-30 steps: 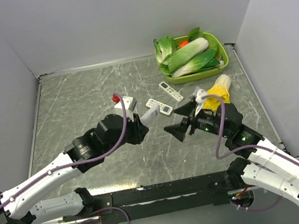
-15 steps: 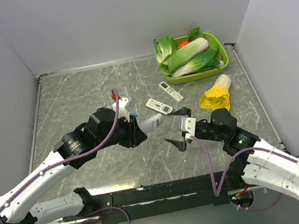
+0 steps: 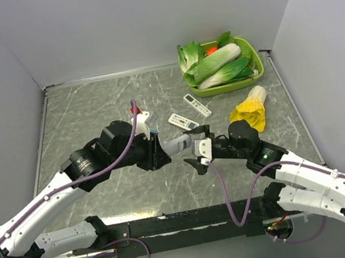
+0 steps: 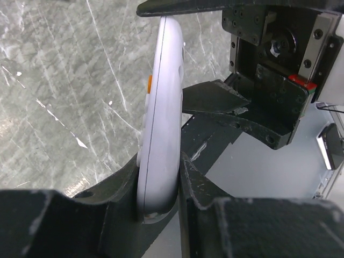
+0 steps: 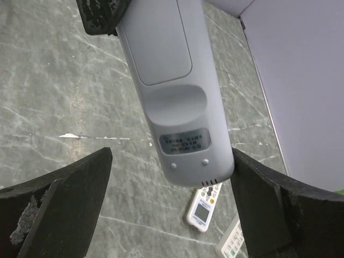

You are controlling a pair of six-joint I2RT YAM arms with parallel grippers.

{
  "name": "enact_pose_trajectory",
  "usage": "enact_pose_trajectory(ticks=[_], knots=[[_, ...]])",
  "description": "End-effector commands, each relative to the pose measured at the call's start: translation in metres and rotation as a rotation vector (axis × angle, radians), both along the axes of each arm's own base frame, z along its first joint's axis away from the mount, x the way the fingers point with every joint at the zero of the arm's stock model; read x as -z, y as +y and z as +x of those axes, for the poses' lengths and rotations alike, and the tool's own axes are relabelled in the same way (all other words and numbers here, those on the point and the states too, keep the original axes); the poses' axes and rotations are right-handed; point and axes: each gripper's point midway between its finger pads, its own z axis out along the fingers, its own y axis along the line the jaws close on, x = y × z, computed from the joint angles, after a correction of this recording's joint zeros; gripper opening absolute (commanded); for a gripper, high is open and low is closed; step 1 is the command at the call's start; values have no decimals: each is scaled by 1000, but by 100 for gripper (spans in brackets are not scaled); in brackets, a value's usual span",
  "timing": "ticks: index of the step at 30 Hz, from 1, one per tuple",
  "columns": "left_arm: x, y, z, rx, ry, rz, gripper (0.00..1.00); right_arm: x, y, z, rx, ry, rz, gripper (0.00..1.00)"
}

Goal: Load the batteries into the remote control
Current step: Adjust the remote control.

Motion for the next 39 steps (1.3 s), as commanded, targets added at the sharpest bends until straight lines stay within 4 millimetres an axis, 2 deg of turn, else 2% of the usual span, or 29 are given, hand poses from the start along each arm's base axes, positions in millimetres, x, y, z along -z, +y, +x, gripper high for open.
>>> enact_pose_trajectory(ticks=[1, 5, 8, 13, 14, 15, 16, 17, 19, 20, 22, 23, 25, 26, 27, 28, 30, 31, 33, 34, 35, 36, 37, 39], knots=[[-22, -5, 2, 27, -30, -48, 1, -33, 9, 1, -16, -115, 45, 93], [-25, -5, 5, 28, -32, -57, 1, -26, 11, 1, -16, -115, 15, 87], [-28, -4, 5, 32, -30, -69, 1, -20, 10, 2, -10, -111, 9, 78], [-31, -5, 7, 47, -19, -82, 2, -17, 13, -2, -24, -98, 19, 40], [-31, -5, 7, 49, -18, -83, 3, -17, 12, -2, -24, -97, 20, 35], [-31, -5, 7, 50, -14, -84, 5, -17, 13, -3, -28, -94, 22, 25], [-32, -5, 8, 46, -17, -85, 9, -17, 13, -4, -28, -85, 25, 21], [-33, -5, 9, 43, -19, -88, 19, -15, 14, -6, -37, -78, 28, 13], [-35, -3, 12, 31, -27, -93, 32, -18, 15, -7, -29, -56, 59, 5], [-36, -2, 15, 17, -34, -94, 49, -15, 14, -5, -11, -42, 70, 0], [-42, 0, 20, -11, -54, -114, 61, -23, 16, -3, 21, 12, 144, 0], [-42, 1, 22, -29, -62, -115, 72, -19, 16, -3, 35, 45, 167, 0], [-50, 5, 33, -101, -101, -145, 82, -32, 18, -2, 65, 117, 280, 0], [-50, 8, 34, -126, -107, -167, 90, -31, 17, -2, 79, 150, 317, 0], [-53, 12, 41, -177, -132, -187, 94, -33, 15, 4, 125, 178, 358, 0], [-64, 11, 46, -202, -166, -239, 96, -40, 15, 3, 143, 233, 426, 0], [-62, 19, 51, -269, -187, -295, 99, -40, 12, 11, 220, 293, 482, 0], [-73, 16, 52, -273, -215, -361, 99, -39, 12, 13, 256, 354, 516, 0], [-63, 22, 52, -310, -216, -414, 99, -39, 17, 12, 293, 414, 537, 0], [-75, 21, 53, -311, -245, -486, 99, -41, 14, 20, 370, 459, 583, 0], [-61, 21, 49, -312, -225, -502, 99, -38, 18, 16, 380, 490, 583, 0], [-61, 21, 49, -310, -231, -535, 99, -38, 19, 17, 404, 514, 604, 0], [-53, 21, 48, -317, -220, -539, 98, -36, 16, 21, 458, 522, 626, 0], [-49, 20, 48, -327, -229, -605, 97, -39, 21, 14, 452, 531, 665, 0]])
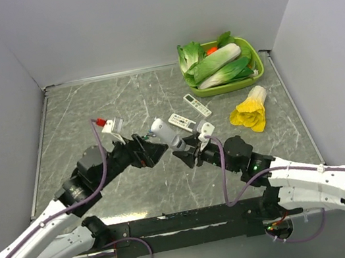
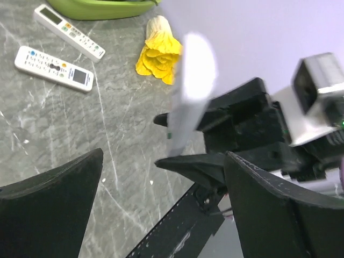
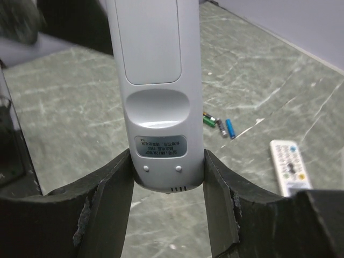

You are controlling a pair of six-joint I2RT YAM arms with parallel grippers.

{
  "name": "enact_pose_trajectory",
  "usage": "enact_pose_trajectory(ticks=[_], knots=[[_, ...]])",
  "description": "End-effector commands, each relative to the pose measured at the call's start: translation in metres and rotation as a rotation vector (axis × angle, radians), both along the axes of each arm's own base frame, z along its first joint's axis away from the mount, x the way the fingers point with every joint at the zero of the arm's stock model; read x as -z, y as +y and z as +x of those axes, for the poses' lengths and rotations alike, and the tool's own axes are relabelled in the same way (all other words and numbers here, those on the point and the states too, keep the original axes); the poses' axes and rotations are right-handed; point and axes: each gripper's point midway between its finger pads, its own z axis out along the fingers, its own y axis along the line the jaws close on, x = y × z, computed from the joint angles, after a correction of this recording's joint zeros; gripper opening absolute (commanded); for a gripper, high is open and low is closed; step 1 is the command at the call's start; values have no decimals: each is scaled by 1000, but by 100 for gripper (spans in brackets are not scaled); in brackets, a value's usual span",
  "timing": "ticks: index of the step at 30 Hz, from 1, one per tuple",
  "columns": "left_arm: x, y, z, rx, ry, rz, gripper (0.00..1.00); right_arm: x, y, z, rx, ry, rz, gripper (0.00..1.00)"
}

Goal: Load the batteries into the remote control
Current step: Adjust the remote control.

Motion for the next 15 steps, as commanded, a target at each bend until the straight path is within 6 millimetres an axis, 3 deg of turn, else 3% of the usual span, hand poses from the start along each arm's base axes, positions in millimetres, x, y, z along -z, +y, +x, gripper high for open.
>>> enact_pose_trajectory(ticks=[1, 8, 12, 15], knots=[[-22, -2, 11, -66, -68, -216, 96, -37, 1, 9, 162, 68, 225, 0], [5, -8, 8, -79, -100, -275, 85, -32, 11, 8, 258, 104, 260, 0], [-5, -13, 3, -46, -153, -331, 80, -30, 19, 5, 277, 103, 254, 0], [-2, -13, 5, -65, -160, -322, 78, -25, 24, 5, 285, 108, 256, 0]])
